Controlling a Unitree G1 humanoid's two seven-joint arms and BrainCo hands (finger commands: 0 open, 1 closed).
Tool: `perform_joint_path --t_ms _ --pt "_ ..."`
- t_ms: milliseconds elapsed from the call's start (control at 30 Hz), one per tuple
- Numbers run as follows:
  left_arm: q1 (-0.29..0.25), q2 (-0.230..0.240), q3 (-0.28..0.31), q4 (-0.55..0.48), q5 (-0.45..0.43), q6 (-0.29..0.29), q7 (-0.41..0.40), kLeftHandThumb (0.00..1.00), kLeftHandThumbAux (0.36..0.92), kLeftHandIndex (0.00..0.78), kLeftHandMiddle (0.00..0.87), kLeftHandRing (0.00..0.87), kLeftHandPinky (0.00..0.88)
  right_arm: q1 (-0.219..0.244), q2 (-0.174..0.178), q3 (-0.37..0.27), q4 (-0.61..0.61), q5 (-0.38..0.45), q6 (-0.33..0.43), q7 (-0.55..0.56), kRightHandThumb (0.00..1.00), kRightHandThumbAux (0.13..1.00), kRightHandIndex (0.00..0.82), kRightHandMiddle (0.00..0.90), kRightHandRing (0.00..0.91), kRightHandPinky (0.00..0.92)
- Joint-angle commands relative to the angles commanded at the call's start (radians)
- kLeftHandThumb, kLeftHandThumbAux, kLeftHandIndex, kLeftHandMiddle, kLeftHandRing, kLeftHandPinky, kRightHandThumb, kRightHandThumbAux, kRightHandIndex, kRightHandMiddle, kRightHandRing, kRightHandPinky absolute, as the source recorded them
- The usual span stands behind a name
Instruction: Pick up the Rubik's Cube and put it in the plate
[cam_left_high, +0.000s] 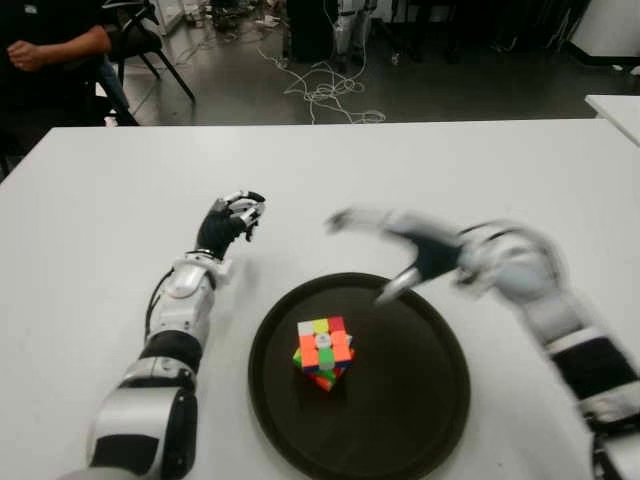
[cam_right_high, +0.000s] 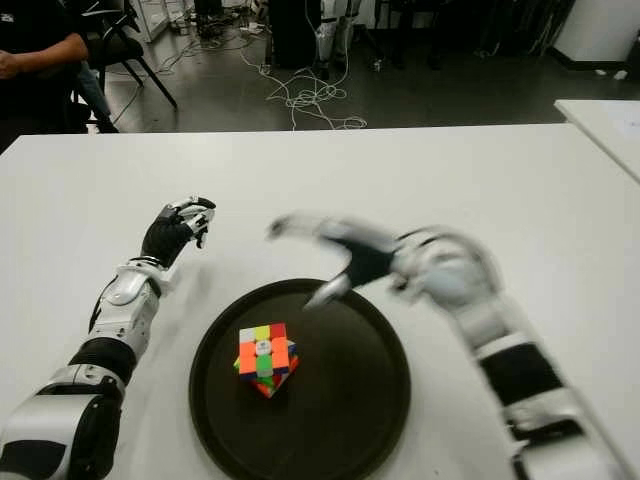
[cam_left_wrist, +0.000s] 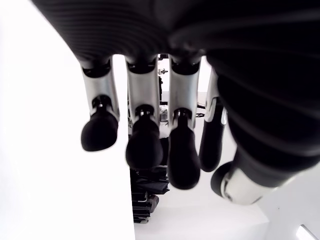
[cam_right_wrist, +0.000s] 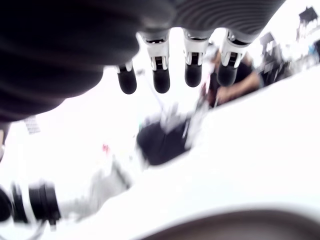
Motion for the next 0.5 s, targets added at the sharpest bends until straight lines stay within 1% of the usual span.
perform_joint_path --t_ms 67,100,133,200,267,300,333,367,400,433,467,500 --pt "-0.001 0.000 0.001 0.001 -0.003 -0.001 -0.003 0.682 0.719 0.431 0.730 0.750 0.757 -0.011 0.022 -0.040 0.024 0.031 -0.002 -0.033 0.028 0.366 0.000 0.000 0.000 0.000" --pt "-0.001 -0.001 0.002 0.000 -0.004 -0.001 -0.006 0.682 0.719 0.431 0.731 0.751 0.757 -0.016 0.045 -0.075 0.071 0.030 -0.029 -0.090 0.032 0.368 0.000 0.000 0.000 0.000" --pt "-0.001 0.000 0.003 0.001 -0.005 0.001 -0.008 0.682 0.719 0.431 0.734 0.753 0.759 -0.037 0.068 -0.112 0.157 0.028 -0.063 -0.153 0.044 0.389 0.000 0.000 0.000 0.000" --pt "-0.002 0.000 0.003 0.002 -0.006 0.002 -0.011 0.683 0.720 0.431 0.738 0.755 0.761 -0.065 0.092 -0.150 0.264 0.022 -0.107 -0.220 0.068 0.430 0.003 0.015 0.000 0.000" --pt "-0.003 0.002 0.003 0.004 -0.005 0.003 -0.012 0.683 0.720 0.431 0.739 0.756 0.761 -0.107 0.102 -0.172 0.383 0.015 -0.133 -0.267 0.081 0.453 0.009 0.030 0.001 0.000" --pt "-0.003 0.003 0.002 0.005 -0.004 0.004 -0.012 0.683 0.720 0.431 0.740 0.757 0.761 -0.132 0.096 -0.189 0.474 0.014 -0.145 -0.291 0.085 0.459 0.011 0.035 0.001 0.000" --pt "-0.003 0.004 0.002 0.006 -0.002 0.005 -0.012 0.683 0.720 0.431 0.740 0.757 0.762 -0.149 0.091 -0.199 0.539 0.014 -0.156 -0.308 0.099 0.474 0.025 0.055 0.020 0.012" --pt "-0.004 0.005 0.000 0.007 0.000 0.007 -0.009 0.683 0.720 0.431 0.741 0.758 0.762 -0.146 0.088 -0.213 0.603 0.016 -0.146 -0.333 0.108 0.484 0.034 0.067 0.032 0.020" --pt "-0.004 0.006 -0.001 0.009 0.002 0.008 -0.007 0.683 0.720 0.431 0.741 0.758 0.762 -0.144 0.087 -0.222 0.649 0.017 -0.140 -0.351 0.130 0.514 0.057 0.099 0.066 0.058" --pt "-0.005 0.007 -0.002 0.010 0.005 0.009 -0.003 0.683 0.719 0.431 0.741 0.759 0.763 -0.134 0.108 -0.227 0.694 0.019 -0.106 -0.384 0.120 0.567 0.068 0.118 0.089 0.089" --pt "-0.005 0.007 -0.003 0.011 0.006 0.010 -0.001 0.683 0.719 0.431 0.741 0.759 0.763 -0.129 0.124 -0.229 0.727 0.021 -0.084 -0.408 0.144 0.592 0.099 0.156 0.131 0.138" --pt "-0.005 0.008 -0.004 0.012 0.008 0.010 0.001 0.683 0.719 0.431 0.741 0.759 0.764 -0.121 0.150 -0.230 0.745 0.024 -0.062 -0.432 0.160 0.607 0.120 0.180 0.158 0.169"
